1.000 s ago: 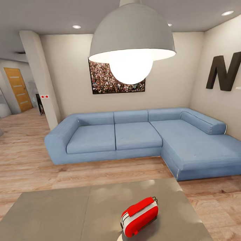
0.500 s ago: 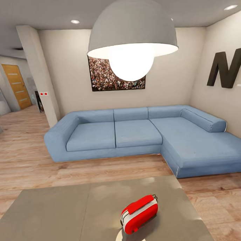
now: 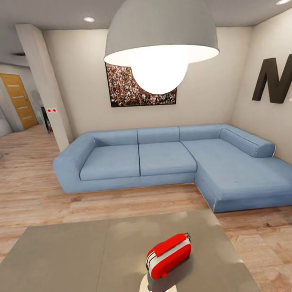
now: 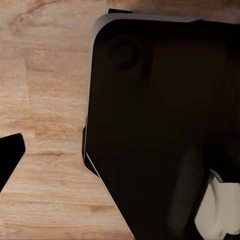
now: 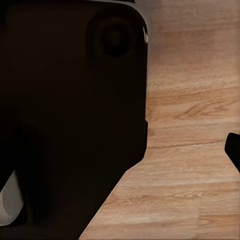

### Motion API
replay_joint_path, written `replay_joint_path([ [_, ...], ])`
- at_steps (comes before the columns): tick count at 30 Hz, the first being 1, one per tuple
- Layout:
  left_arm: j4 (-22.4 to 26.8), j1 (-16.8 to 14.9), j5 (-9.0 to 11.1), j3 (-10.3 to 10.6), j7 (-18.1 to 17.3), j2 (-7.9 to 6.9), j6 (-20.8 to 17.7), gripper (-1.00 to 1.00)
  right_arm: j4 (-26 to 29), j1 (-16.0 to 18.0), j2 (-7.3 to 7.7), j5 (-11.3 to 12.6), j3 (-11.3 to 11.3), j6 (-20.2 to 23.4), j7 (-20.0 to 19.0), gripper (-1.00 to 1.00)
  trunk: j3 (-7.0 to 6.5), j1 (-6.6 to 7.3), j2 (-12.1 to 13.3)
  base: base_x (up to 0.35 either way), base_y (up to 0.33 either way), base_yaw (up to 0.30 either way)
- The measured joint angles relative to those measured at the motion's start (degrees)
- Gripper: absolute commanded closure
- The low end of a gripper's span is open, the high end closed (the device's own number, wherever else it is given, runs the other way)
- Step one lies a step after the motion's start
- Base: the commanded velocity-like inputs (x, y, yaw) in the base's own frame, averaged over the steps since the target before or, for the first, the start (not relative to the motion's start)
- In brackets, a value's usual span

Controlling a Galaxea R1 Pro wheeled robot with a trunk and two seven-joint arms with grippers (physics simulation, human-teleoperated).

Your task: Turn on the radio receiver that's on the table in the living room.

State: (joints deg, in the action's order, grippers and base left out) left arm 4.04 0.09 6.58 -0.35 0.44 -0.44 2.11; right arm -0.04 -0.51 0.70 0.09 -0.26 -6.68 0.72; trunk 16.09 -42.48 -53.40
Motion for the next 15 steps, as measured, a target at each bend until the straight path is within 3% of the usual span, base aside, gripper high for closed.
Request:
replay_joint_path([
  [15, 0.0, 0.0, 0.0, 0.0, 0.0, 0.0, 0.0, -1.0, 0.0, 0.0, 0.0, 0.0, 0.0, 0.0, 0.0, -1.0, 1.4, 0.0, 0.0, 0.0, 0.0, 0.0],
])
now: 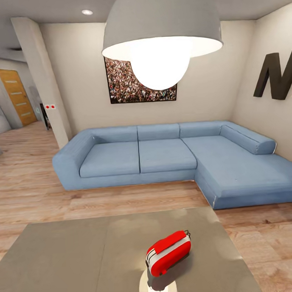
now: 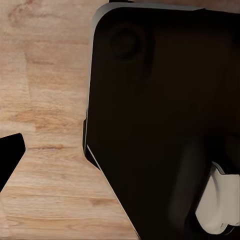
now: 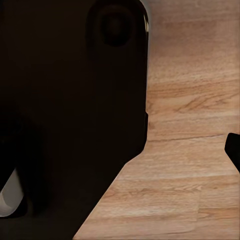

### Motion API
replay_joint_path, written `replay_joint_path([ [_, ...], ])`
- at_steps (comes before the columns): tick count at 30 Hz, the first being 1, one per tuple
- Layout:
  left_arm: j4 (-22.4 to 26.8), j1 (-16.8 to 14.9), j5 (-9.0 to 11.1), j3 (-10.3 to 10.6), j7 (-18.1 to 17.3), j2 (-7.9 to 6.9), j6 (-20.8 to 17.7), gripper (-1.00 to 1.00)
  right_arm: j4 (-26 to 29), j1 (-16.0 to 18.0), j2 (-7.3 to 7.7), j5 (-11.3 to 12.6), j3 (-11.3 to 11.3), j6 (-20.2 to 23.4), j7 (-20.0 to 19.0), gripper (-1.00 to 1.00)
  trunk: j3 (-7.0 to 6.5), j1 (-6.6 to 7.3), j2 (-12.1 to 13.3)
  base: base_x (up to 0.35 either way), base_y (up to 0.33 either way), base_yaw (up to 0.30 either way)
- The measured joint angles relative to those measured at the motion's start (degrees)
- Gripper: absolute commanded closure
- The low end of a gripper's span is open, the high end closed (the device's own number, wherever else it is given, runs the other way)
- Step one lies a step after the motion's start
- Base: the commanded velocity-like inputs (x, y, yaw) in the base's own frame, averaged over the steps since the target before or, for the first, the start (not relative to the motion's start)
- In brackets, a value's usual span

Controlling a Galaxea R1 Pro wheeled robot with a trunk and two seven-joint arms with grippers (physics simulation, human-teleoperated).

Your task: Turn on the radio receiver that's on the table in the living room.

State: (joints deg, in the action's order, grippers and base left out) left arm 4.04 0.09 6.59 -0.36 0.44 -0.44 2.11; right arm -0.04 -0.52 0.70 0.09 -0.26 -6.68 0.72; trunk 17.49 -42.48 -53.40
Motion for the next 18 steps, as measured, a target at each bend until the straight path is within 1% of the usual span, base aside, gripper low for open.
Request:
replay_joint_path([
  [18, 0.0, 0.0, 0.0, 0.0, 0.0, 0.0, 0.0, -1.0, 0.0, 0.0, 0.0, 0.0, 0.0, 0.0, 0.0, -1.0, 1.68, 0.0, 0.0, 0.0, 0.0, 0.0],
])
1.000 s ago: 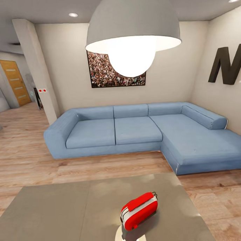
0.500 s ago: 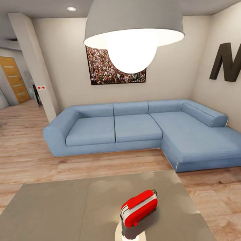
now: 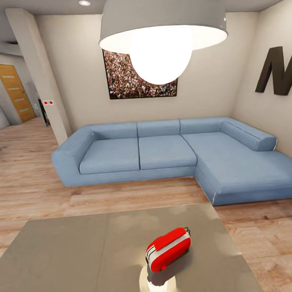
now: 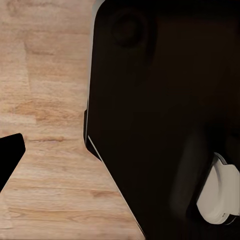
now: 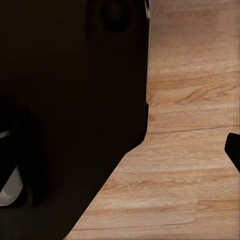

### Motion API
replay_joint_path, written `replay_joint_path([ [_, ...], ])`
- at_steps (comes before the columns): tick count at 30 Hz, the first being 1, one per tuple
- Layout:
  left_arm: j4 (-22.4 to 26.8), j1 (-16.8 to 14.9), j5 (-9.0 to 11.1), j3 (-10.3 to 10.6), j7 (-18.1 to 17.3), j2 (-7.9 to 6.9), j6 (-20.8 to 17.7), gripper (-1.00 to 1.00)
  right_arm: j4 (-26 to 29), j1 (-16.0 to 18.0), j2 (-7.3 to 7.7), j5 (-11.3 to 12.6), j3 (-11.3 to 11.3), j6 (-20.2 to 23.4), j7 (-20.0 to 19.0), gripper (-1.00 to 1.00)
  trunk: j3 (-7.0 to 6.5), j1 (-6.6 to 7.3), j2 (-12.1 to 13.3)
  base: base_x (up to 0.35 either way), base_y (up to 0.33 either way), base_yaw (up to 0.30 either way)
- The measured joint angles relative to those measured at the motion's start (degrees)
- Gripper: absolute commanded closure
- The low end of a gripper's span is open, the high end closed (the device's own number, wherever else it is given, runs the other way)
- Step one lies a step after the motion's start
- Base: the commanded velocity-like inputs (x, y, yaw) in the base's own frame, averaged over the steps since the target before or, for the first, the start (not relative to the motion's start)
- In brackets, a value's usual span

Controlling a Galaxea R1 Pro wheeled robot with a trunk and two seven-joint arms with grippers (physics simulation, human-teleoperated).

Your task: Turn on the radio receiver that's on the table in the living room.

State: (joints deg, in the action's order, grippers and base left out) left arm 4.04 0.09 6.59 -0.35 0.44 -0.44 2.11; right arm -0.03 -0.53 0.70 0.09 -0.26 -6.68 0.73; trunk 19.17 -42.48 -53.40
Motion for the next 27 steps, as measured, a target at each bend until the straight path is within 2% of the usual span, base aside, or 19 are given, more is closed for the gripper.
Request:
replay_joint_path([
  [13, 0.0, 0.0, 0.0, 0.0, 0.0, 0.0, 0.0, -1.0, 0.0, 0.0, 0.01, 0.0, 0.0, -0.1, 0.0, -1.0, 0.81, 0.0, 0.0, 0.0, 0.0, -0.002],
  [27, 0.0, 0.0, 0.0, 0.0, 0.0, -0.07, 0.0, -1.0, 0.0, 0.0, 0.14, 0.0, -0.1, -0.3, 0.0, -1.0, 1.8, 0.0, 0.0, 0.0, 0.0, -0.132],
])
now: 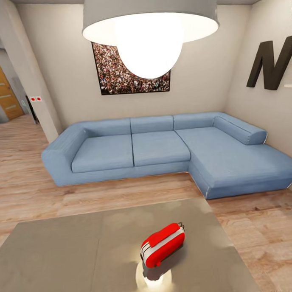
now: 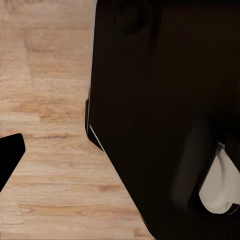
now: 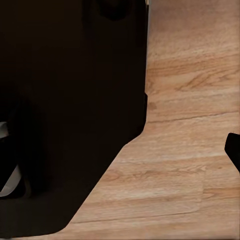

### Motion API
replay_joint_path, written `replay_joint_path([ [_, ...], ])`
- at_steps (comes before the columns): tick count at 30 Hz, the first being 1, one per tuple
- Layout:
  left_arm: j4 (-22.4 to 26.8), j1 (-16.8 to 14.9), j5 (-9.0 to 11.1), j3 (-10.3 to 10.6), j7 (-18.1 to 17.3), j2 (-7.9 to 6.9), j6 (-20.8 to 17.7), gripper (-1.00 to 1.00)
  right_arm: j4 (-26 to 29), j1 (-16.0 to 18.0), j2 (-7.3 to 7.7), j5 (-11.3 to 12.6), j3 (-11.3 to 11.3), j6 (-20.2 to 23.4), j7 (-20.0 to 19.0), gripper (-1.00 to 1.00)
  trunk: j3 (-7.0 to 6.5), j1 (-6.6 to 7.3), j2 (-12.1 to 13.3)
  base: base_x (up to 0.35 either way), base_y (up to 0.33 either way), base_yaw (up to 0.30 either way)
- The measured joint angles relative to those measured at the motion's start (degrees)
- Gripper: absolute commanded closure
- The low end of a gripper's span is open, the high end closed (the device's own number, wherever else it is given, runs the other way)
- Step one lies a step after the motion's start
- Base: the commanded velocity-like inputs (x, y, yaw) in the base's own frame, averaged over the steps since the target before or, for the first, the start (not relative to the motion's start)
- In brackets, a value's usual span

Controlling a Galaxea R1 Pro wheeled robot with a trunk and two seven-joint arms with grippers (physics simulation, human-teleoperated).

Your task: Turn on the radio receiver that's on the table in the living room.

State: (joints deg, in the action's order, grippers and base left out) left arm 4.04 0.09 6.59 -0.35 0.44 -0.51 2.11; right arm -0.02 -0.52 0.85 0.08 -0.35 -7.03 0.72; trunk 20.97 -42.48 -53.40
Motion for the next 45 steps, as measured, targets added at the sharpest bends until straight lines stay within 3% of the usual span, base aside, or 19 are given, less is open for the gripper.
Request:
replay_joint_path([
  [21, 0.0, 0.0, 0.0, 0.0, 0.0, 0.0, 0.0, -1.0, 0.0, 0.0, -0.06, 0.0, 0.1, 0.1, 0.1, -1.0, 1.43, 0.0, 0.0, 0.0, 0.0, -0.055],
  [45, 0.0, 0.0, 0.0, 0.0, 0.0, -0.02, 0.0, -1.0, 0.0, 0.0, 0.11, -0.3, 0.0, 0.1, 0.0, -1.0, 2.94, 0.0, 0.0, 0.0, 0.0, 0.11],
])
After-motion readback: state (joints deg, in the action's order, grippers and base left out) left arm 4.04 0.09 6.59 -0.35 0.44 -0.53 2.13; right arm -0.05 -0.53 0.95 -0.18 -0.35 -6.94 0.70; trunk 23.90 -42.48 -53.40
